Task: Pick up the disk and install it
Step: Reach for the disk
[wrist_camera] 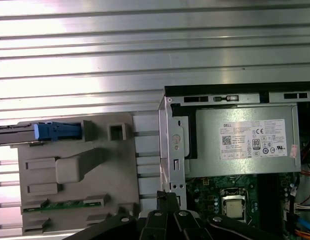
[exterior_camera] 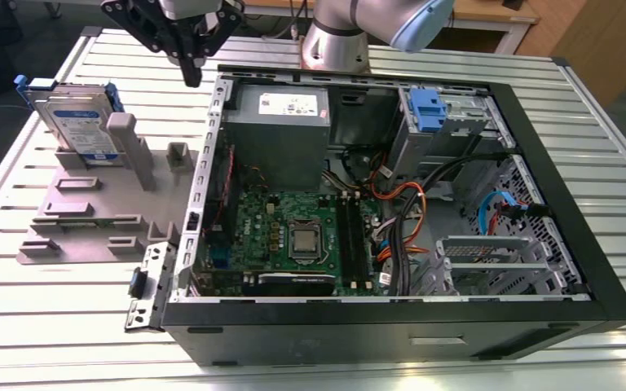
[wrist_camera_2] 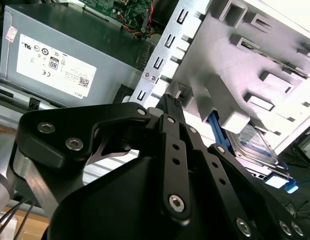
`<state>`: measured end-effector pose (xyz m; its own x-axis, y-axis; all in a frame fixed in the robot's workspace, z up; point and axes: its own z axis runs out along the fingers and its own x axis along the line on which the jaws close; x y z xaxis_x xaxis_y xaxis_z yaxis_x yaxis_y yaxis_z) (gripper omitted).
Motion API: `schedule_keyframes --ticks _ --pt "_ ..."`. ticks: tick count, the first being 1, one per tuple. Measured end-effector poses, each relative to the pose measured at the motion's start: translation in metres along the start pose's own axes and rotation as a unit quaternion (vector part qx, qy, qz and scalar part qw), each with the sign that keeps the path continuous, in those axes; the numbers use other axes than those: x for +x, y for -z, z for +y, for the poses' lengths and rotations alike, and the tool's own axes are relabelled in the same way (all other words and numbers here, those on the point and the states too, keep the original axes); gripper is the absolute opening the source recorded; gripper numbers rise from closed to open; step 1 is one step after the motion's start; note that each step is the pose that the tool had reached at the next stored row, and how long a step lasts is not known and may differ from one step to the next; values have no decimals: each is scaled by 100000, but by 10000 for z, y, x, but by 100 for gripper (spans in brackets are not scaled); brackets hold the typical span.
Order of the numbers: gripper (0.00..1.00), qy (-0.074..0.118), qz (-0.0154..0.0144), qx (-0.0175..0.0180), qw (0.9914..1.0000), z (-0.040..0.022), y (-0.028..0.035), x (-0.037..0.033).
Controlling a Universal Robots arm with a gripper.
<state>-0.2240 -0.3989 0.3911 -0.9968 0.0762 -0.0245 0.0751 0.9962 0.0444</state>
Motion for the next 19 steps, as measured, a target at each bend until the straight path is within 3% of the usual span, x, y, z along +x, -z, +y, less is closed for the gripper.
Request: schedule_keyframes --ticks 19 --pt "11 -1 1 1 100000 -4 2 54"
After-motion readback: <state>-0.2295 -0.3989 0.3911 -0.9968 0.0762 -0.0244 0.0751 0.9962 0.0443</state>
